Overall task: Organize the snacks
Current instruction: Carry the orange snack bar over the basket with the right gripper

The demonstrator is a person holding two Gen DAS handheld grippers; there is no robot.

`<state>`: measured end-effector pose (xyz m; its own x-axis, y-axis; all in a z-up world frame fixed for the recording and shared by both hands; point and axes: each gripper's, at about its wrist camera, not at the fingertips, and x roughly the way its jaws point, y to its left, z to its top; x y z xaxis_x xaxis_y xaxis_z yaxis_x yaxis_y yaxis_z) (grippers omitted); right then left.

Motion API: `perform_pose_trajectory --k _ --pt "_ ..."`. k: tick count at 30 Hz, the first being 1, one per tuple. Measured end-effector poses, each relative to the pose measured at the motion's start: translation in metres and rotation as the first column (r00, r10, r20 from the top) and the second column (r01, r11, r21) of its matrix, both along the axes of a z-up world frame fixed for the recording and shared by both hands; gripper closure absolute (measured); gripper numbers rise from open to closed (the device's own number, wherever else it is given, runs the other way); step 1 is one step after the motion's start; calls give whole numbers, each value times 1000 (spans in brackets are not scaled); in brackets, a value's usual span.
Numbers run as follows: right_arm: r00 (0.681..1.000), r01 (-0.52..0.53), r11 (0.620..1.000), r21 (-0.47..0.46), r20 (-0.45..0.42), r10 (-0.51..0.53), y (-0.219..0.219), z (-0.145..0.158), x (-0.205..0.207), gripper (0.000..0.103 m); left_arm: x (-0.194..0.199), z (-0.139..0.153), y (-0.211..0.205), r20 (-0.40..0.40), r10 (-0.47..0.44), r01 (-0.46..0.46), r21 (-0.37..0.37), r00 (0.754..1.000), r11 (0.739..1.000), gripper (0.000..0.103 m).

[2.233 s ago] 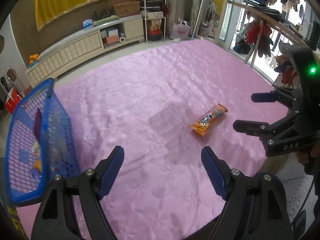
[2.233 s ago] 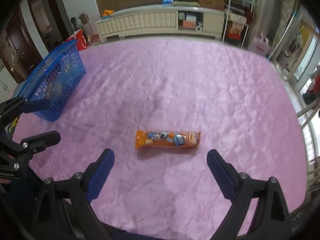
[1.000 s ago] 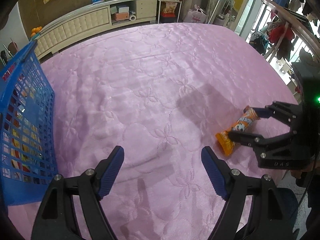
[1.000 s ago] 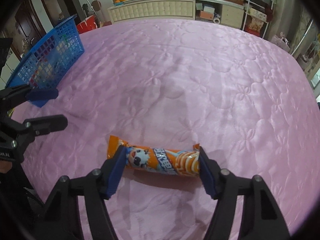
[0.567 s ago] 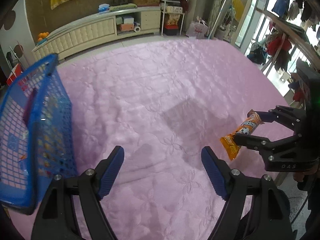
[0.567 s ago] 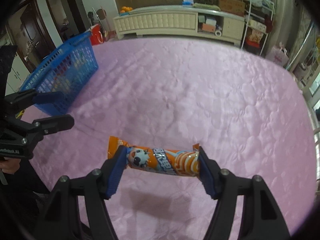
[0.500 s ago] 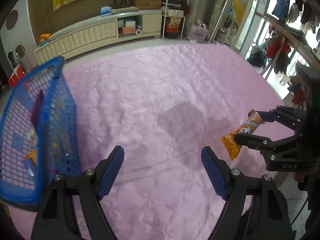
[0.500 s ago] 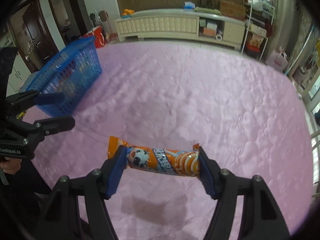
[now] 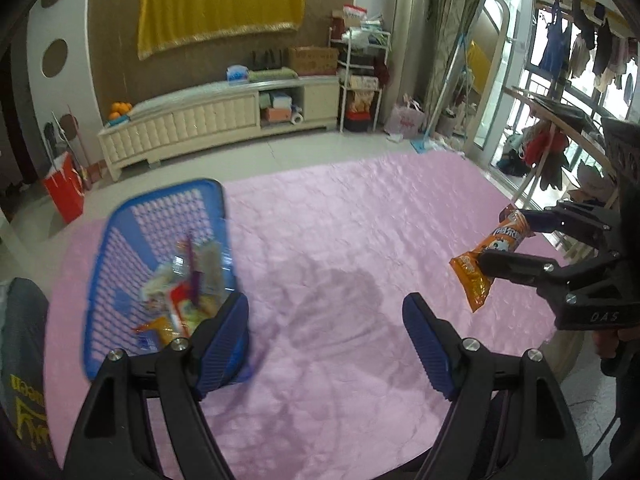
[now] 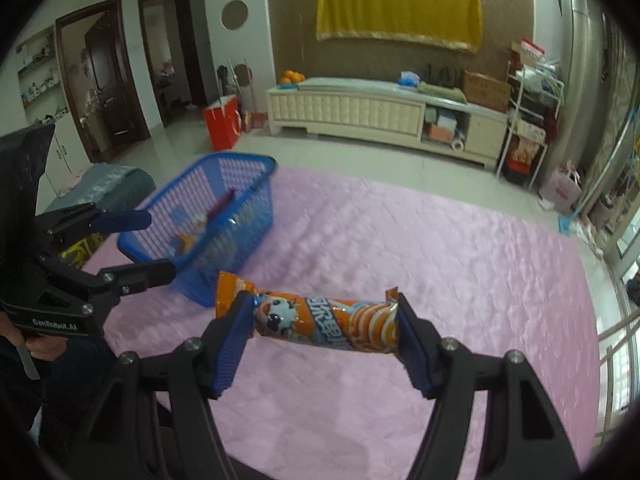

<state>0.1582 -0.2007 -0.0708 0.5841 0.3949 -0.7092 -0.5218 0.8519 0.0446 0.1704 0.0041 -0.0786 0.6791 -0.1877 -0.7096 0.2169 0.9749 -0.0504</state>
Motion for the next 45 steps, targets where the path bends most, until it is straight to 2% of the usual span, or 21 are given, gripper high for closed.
perform_pose_trajectory --k 8,17,20,26,36,45 --pt "997 -70 996 60 43 68 51 25 -6 31 -23 33 51 69 68 -69 18 995 997 25" --pt "983 -171 983 65 78 165 120 40 -4 31 -40 46 115 98 155 -158 29 983 987 25" --pt "979 -196 979 59 70 192 144 35 1 31 -45 45 134 104 185 -190 46 977 981 25" --pt "970 -240 970 36 36 239 182 19 5 31 -48 38 169 94 230 -235 34 969 972 25" --pt "960 -273 962 12 -64 273 218 -17 21 31 -40 6 210 40 282 -284 24 958 959 25" --pt "963 -220 975 -30 -166 212 231 -52 36 31 -32 -23 234 -32 316 -317 -30 948 948 25"
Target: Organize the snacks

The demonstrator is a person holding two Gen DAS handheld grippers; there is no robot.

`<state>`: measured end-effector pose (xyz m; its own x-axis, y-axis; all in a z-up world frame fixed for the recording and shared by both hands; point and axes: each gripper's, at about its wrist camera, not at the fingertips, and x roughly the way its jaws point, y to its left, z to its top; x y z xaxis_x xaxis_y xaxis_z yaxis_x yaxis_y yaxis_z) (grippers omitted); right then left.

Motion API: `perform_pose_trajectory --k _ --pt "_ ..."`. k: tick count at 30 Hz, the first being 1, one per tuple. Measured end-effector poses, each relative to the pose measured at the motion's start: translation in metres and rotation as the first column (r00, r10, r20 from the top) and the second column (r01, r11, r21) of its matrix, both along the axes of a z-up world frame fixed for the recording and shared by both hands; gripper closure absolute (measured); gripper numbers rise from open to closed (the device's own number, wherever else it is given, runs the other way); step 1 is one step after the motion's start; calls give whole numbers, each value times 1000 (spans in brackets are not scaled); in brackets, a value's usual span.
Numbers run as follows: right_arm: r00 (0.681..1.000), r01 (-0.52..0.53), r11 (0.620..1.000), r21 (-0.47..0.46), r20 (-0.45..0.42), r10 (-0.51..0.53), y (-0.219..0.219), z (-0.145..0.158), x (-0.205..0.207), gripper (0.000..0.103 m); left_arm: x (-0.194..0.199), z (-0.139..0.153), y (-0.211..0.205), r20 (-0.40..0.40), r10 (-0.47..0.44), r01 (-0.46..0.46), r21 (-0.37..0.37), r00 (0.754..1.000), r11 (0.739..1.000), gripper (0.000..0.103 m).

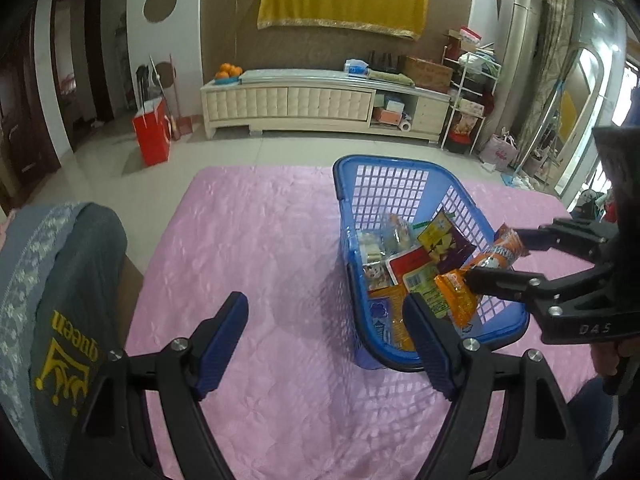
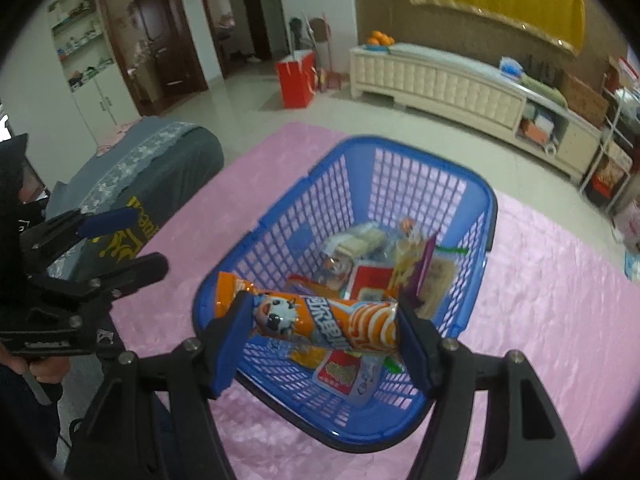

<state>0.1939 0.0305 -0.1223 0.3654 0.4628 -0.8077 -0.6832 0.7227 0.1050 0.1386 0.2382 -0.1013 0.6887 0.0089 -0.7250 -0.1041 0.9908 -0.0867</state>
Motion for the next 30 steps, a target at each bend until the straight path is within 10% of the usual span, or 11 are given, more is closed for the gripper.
perform_pose_trajectory --k 19,30 --pt "997 32 997 -65 -73 -36 -1 -19 -2 18 -2 1 -1 19 1 0 -25 1000 1000 25" --pt "996 74 997 -21 46 -73 -30 21 -27 18 -15 24 -27 68 -26 24 24 997 999 25"
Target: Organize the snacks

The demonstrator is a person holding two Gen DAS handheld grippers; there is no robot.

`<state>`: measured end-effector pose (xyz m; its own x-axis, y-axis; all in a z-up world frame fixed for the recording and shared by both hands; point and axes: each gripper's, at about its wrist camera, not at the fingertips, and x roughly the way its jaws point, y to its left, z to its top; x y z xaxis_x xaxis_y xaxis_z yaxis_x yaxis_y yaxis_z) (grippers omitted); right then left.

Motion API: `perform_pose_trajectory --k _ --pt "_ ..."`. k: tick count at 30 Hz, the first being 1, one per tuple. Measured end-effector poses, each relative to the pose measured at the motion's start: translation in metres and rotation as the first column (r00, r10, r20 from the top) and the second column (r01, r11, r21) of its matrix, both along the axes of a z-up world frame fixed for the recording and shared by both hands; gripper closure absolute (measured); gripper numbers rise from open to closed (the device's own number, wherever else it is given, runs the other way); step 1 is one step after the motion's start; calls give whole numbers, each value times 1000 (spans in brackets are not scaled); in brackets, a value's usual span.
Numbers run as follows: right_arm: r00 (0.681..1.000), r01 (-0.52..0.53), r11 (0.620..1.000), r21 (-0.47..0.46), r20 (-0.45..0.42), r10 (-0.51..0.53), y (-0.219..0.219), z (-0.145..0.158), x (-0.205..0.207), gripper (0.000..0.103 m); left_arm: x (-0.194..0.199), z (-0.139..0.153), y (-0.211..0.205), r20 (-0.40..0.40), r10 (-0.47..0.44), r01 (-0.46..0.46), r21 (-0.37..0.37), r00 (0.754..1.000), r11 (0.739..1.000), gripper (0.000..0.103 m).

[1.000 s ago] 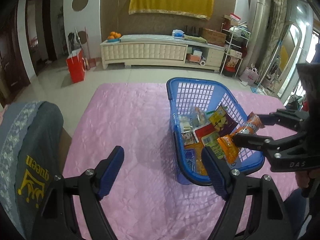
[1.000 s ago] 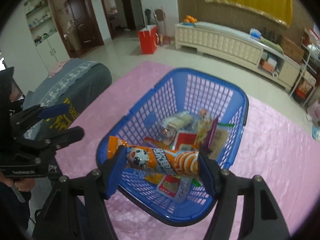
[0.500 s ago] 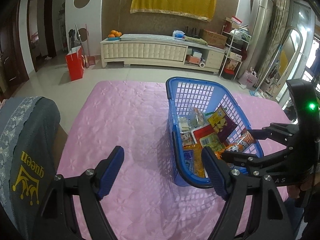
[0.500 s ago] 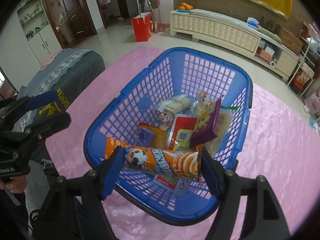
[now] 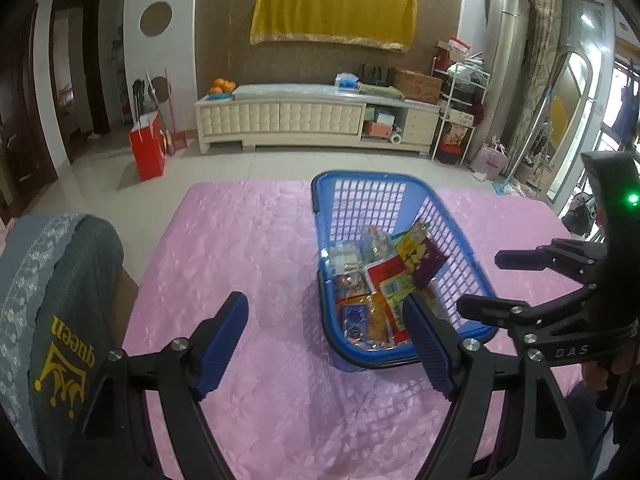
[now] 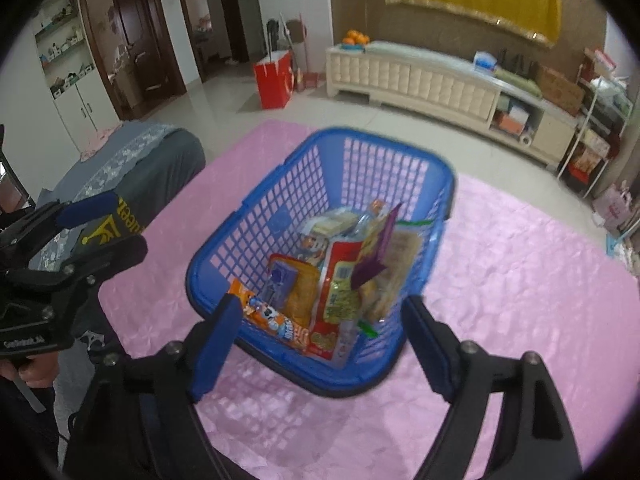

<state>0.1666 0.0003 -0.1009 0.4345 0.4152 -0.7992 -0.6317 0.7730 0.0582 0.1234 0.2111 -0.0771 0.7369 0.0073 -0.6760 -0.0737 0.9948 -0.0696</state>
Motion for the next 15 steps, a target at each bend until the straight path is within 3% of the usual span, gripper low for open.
perform_pose_trajectory --k 10,15 --pt "987 82 994 70 130 -91 -55 51 -48 18 -33 34 -55 104 -84 82 22 991 996 25" --pt "967 131 987 98 207 -149 -79 73 -78 18 -59 55 -76 186 -60 56 27 981 998 25"
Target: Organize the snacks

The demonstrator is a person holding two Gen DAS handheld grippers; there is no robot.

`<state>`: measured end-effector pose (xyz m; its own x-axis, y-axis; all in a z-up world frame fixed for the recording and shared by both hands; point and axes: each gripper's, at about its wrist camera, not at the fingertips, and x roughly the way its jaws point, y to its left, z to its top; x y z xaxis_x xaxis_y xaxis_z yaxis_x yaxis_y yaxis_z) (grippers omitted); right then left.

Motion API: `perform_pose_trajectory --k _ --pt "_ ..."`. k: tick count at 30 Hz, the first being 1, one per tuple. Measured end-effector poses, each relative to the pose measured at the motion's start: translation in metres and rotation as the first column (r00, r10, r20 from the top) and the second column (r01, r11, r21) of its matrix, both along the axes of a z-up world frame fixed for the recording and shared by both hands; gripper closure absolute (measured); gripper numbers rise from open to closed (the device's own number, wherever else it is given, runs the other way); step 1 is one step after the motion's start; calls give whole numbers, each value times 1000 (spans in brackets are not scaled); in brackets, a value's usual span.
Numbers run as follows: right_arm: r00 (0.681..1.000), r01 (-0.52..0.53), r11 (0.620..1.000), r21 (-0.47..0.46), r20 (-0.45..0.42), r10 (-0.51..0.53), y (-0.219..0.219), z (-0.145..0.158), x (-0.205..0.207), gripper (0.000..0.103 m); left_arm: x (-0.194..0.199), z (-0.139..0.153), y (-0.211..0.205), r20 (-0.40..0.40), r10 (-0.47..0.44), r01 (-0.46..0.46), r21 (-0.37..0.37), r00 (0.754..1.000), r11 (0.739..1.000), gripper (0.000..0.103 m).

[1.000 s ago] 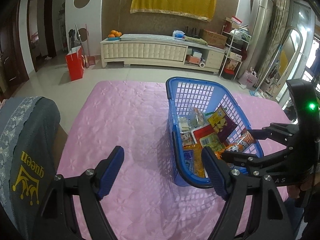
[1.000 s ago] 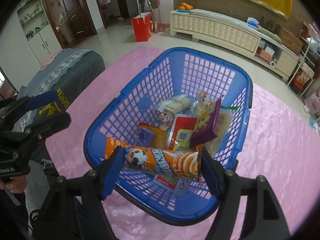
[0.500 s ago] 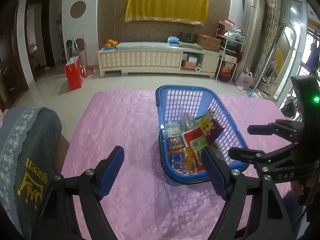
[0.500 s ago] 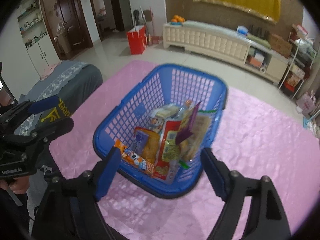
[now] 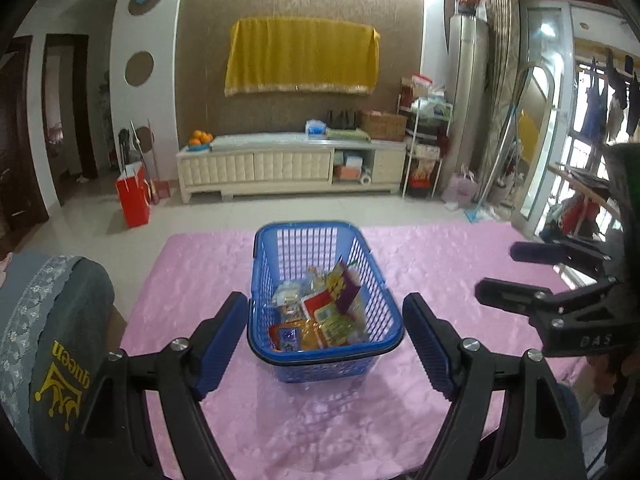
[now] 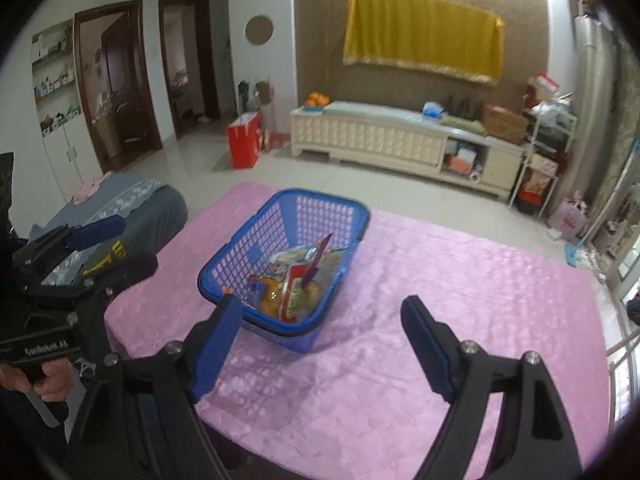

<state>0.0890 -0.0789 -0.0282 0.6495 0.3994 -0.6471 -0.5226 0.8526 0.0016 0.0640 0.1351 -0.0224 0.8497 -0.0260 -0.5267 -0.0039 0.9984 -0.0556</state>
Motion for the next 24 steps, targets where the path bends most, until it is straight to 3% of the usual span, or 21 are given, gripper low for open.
perform_pose_trajectory --k 6,11,15,18,21,23,24 --pt "990 61 998 17 124 -62 -19 30 -35 18 -33 29 -24 116 30 -34 26 993 999 25" --pt "972 105 994 42 206 -111 -33 46 -58 18 -60 44 -38 197 -5 -1 32 980 1000 25" --pt "956 121 989 82 260 -138 -42 48 -74 11 -76 52 -47 229 -1 -10 47 973 999 25" --pt "941 132 986 99 301 -156 -47 49 -87 1 -86 57 -54 250 10 -28 68 968 997 15" --pt "935 133 984 121 315 -165 -50 50 -92 0 -97 61 -58 274 22 -41 65 961 997 12" --pt "932 130 981 143 321 -170 -52 50 -95 0 -103 63 -61 289 26 -48 69 957 996 0" --pt "928 132 980 152 327 -176 -54 50 -97 0 -105 63 -63 293 22 -45 74 956 996 0"
